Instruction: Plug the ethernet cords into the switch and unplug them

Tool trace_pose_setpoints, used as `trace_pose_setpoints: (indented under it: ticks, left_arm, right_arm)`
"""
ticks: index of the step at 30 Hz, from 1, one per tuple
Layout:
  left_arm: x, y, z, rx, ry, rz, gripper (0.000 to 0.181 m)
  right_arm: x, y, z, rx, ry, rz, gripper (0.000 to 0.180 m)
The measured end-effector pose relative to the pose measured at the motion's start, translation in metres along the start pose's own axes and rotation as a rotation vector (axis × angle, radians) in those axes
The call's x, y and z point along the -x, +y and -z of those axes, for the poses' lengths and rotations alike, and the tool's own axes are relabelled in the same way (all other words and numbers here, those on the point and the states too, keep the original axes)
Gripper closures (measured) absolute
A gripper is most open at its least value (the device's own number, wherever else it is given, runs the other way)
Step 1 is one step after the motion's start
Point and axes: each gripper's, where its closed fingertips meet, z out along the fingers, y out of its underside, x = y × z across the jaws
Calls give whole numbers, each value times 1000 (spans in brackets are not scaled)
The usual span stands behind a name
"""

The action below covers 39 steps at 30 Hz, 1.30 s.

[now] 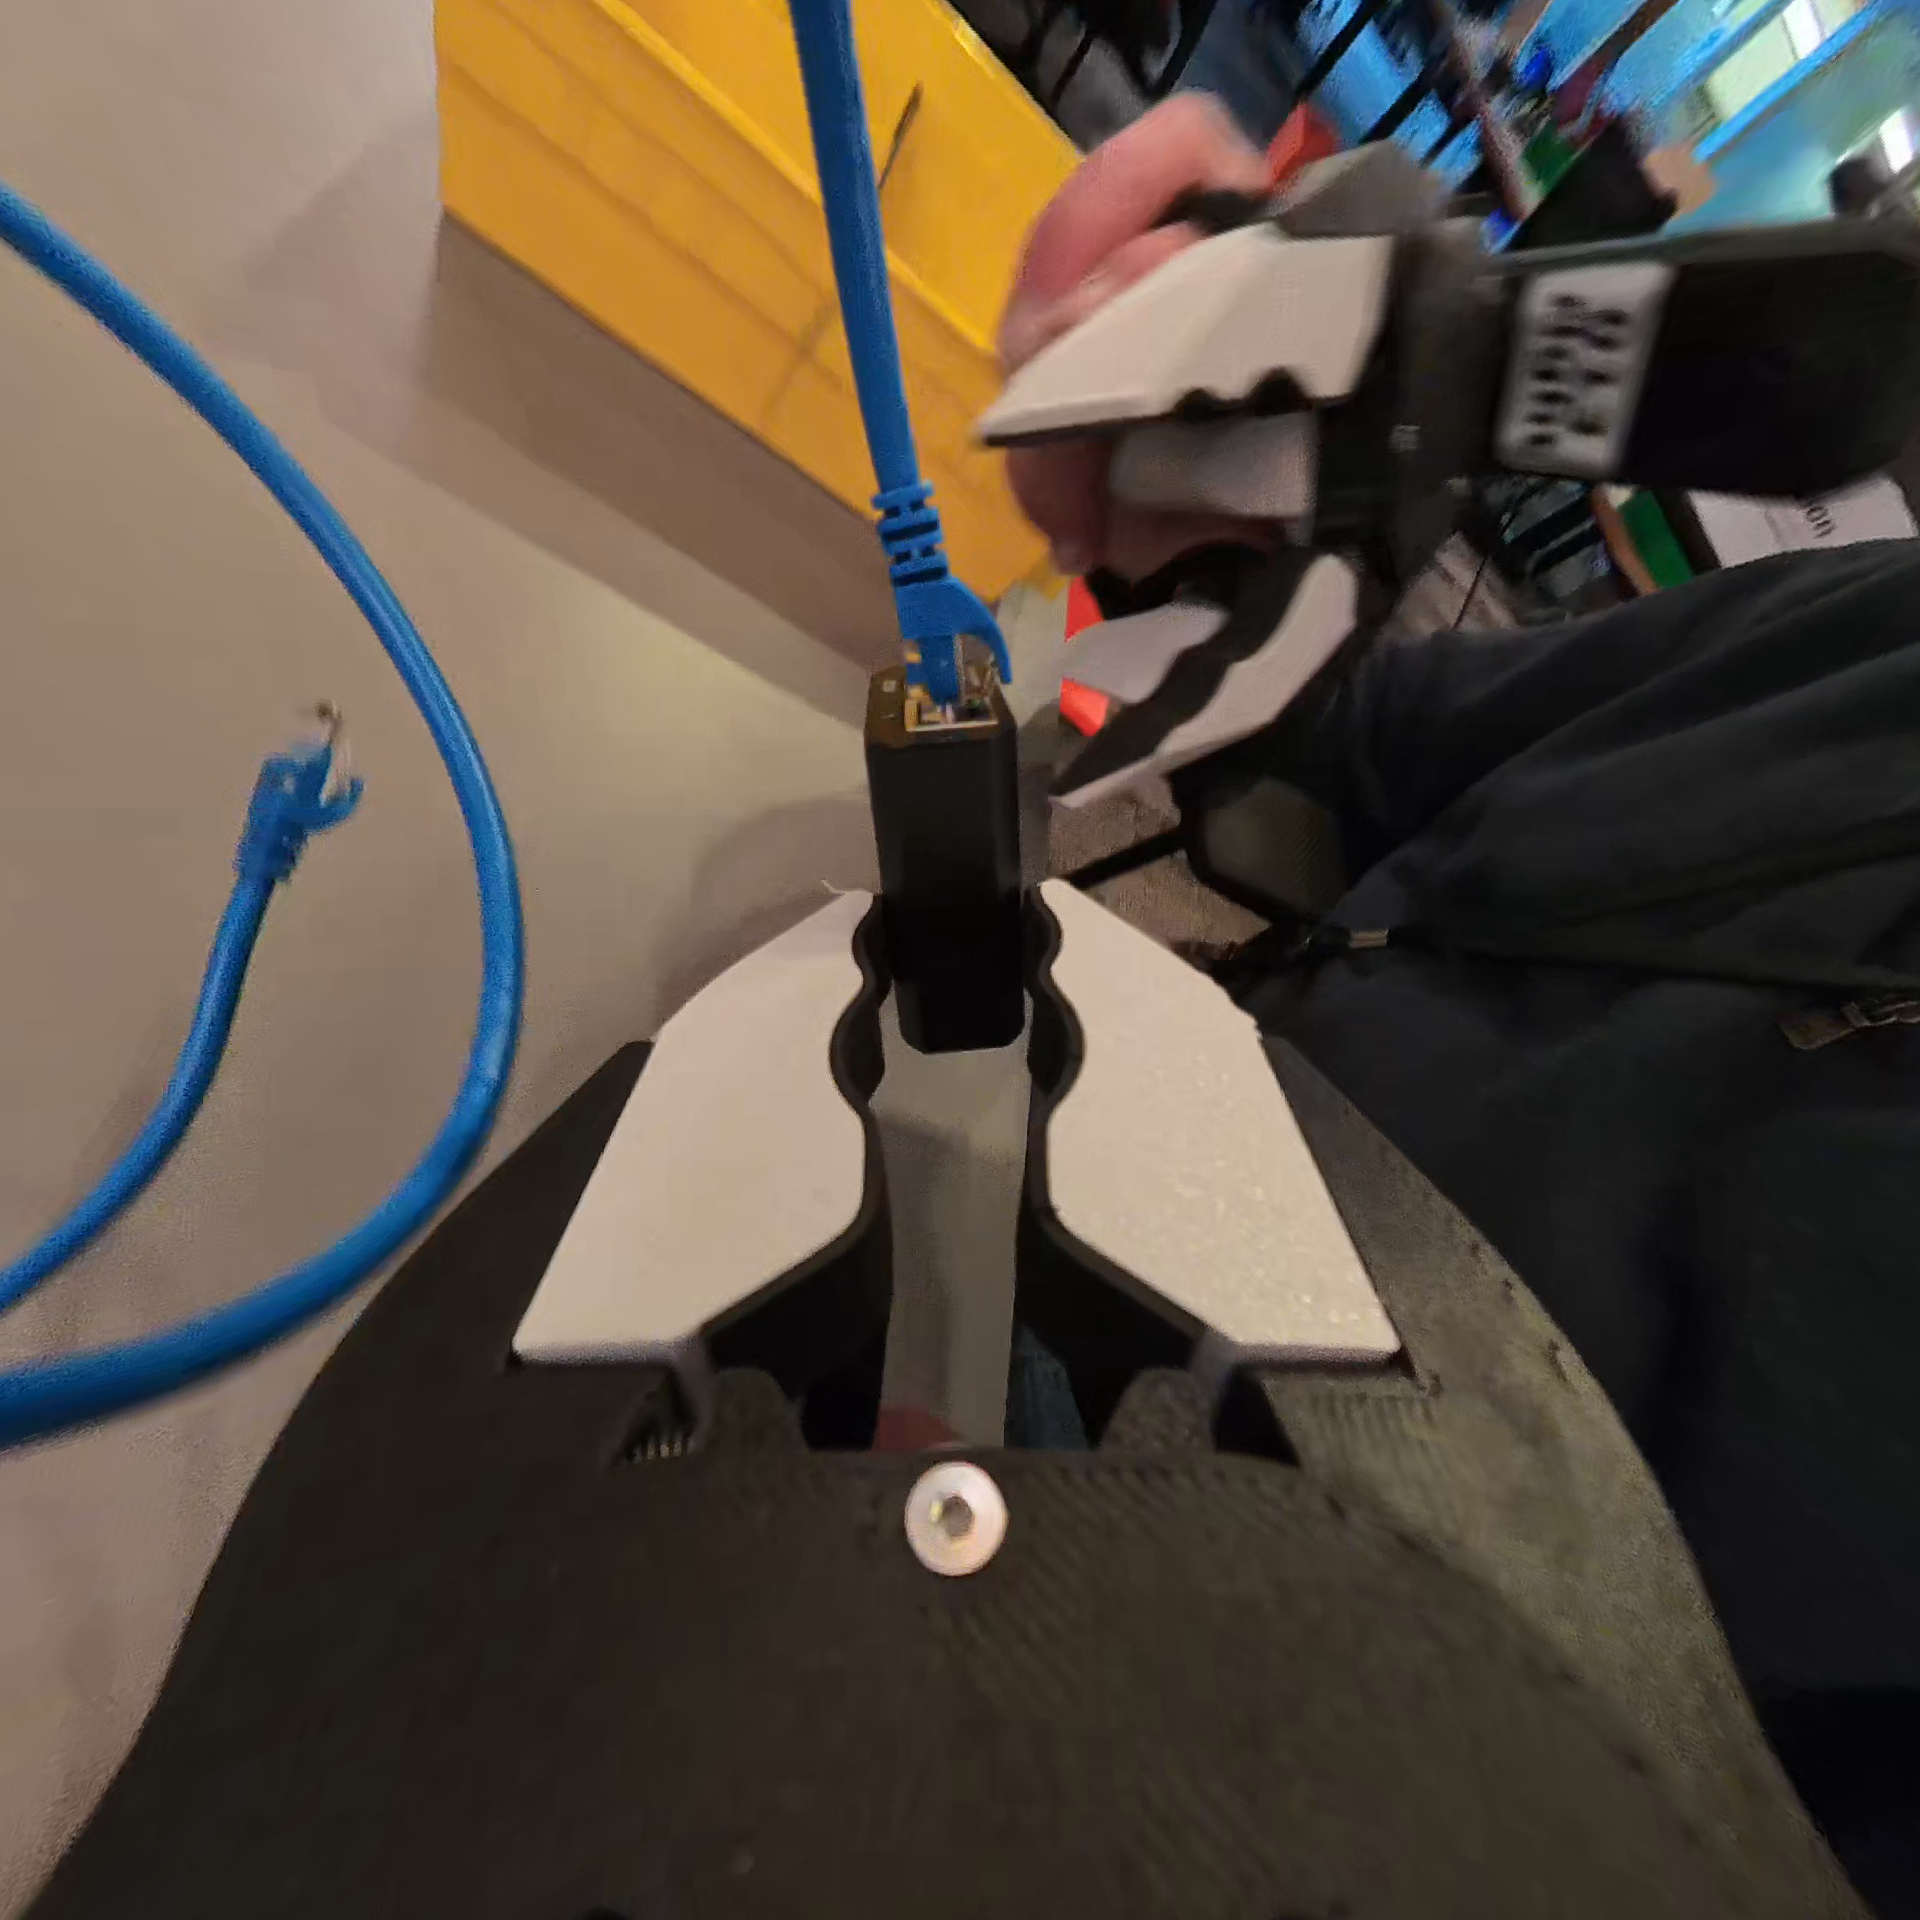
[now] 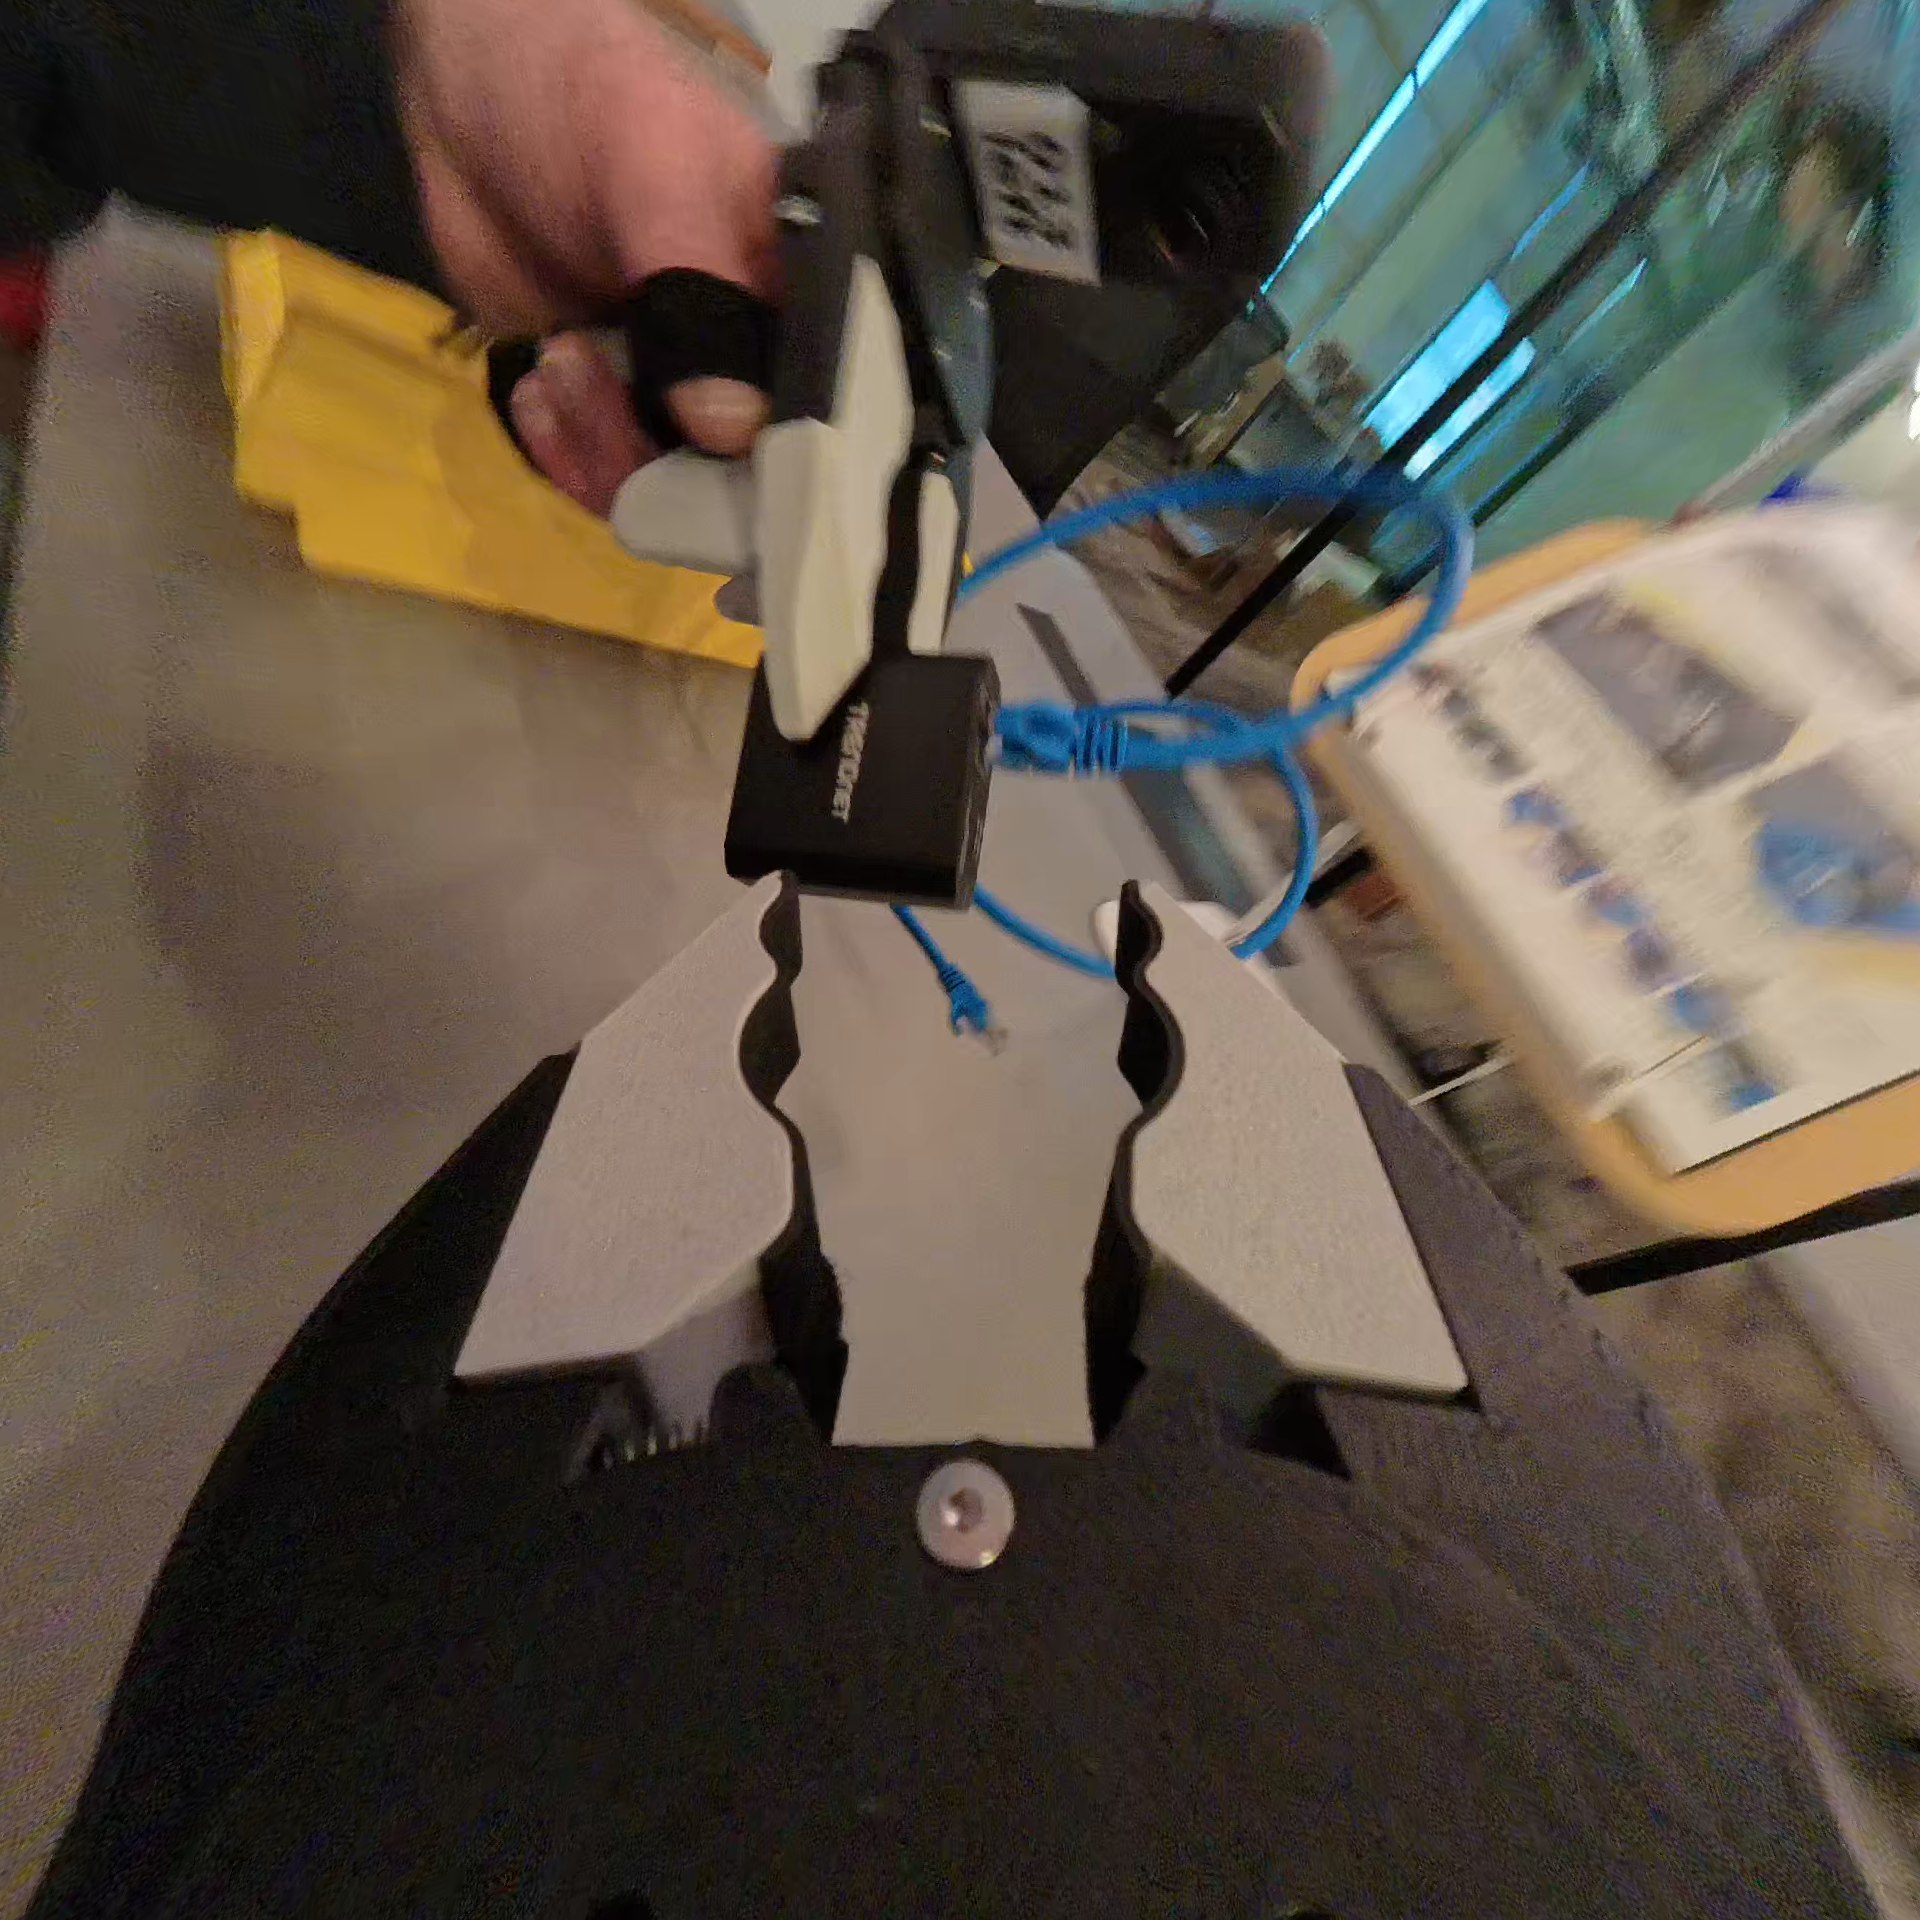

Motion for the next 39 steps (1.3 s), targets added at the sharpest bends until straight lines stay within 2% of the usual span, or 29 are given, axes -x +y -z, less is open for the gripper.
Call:
trace_pose_setpoints:
  ticks: [3,7,11,13,14,17,21,26,27,28,30,33,36,39]
  left_arm:
    - [4,10,-1,112,-5,43,157]
    - [1,18,-4,220,27,62,157]
    - [-5,27,-7,339,41,43,157]
    - [-13,30,-9,397,65,19,157]
    - [-14,30,-10,414,57,8,157]
    - [-11,32,-10,450,56,4,156]
    - [-10,17,-5,344,52,-26,155]
    - [-9,14,-4,206,-4,-42,117]
    - [-10,13,-7,168,12,-27,115]
    - [-14,12,-12,131,47,-9,118]
    - [-19,11,-18,75,101,15,150]
    - [-21,13,-19,44,124,37,152]
    - [-25,16,-19,48,184,54,153]
    - [-32,19,-19,68,230,20,152]
  right_arm:
    - [12,-12,-5,86,-6,241,103]
    - [28,-1,-26,207,-60,465,87]
    - [39,13,-41,293,-123,597,87]
    - [41,21,-47,331,-155,630,96]
    - [43,24,-49,337,-172,636,106]
    - [48,27,-50,332,-230,591,109]
    - [46,25,-49,301,-243,417,110]
    - [34,21,-46,259,-203,235,110]
    - [33,18,-46,238,-202,200,110]
    - [35,15,-47,221,-210,173,110]
    - [38,14,-48,214,-209,185,110]
    - [41,12,-47,193,-208,204,110]
    - [45,20,-47,239,-219,305,98]
    - [50,18,-45,229,-257,334,101]
